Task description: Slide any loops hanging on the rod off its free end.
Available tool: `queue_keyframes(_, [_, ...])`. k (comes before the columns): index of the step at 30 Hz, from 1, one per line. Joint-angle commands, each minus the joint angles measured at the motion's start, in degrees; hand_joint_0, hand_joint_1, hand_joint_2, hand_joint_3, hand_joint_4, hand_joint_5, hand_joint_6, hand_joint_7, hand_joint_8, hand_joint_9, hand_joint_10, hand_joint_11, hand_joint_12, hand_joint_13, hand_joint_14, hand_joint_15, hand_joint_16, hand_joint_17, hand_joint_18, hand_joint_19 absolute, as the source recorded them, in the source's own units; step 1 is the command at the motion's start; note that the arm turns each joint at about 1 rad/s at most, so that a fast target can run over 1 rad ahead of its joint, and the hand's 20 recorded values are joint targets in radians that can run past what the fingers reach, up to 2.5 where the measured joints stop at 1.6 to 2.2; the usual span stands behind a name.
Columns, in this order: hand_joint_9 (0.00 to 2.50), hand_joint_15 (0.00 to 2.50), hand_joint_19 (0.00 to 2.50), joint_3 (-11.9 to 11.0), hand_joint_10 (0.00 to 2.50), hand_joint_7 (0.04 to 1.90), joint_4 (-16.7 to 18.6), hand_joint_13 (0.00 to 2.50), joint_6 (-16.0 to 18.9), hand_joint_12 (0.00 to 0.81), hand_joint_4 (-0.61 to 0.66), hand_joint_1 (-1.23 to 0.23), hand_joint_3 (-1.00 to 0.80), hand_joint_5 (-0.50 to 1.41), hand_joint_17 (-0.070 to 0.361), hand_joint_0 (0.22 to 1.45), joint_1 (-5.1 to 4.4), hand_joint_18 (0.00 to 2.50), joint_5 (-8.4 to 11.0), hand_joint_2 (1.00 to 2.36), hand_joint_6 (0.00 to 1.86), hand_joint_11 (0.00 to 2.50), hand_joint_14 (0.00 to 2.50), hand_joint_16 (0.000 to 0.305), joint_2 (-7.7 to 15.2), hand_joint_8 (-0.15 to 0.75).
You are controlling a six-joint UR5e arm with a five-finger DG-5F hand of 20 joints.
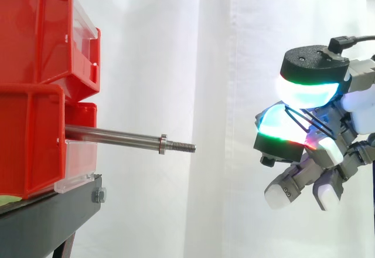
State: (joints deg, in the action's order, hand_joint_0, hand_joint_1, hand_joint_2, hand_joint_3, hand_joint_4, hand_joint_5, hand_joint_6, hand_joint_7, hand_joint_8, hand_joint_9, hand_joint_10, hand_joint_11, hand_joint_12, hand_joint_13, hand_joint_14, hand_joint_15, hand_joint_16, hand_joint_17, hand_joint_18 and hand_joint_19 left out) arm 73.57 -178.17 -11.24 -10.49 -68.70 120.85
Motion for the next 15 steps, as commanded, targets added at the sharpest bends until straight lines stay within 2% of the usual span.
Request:
queue_keyframes(1, [1.20, 0.12, 0.52, 0.1, 0.02, 1.39, -0.1, 0.71, 0.0, 0.299, 0.13, -0.66, -0.24, -0.04, 0.102, 0.57, -0.14, 0.79, 0.05, 1.02, 0.77, 0.49, 0.00, 0.045, 0.0, 0.218])
queue_keyframes(5, [1.24, 0.12, 0.53, 0.1, 0.01, 1.35, -1.0, 0.75, 0.3, 0.297, 0.14, -0.63, -0.20, -0.02, 0.104, 0.56, -0.32, 0.81, 0.05, 1.02, 0.74, 0.38, 0.00, 0.046, -0.1, 0.191])
queue_keyframes(7, [1.26, 0.10, 0.51, 0.3, 0.01, 1.30, -2.5, 0.76, 1.1, 0.309, 0.15, -0.61, -0.20, -0.01, 0.111, 0.57, -0.50, 0.84, 0.41, 1.02, 0.73, 0.32, 0.00, 0.049, 0.0, 0.197])
queue_keyframes(15, [1.29, 0.08, 0.52, 0.7, 0.01, 1.40, -2.6, 0.77, 1.9, 0.305, 0.18, -0.58, -0.19, 0.01, 0.112, 0.57, -0.85, 0.86, 0.58, 1.02, 0.66, 0.24, 0.00, 0.050, -0.1, 0.181])
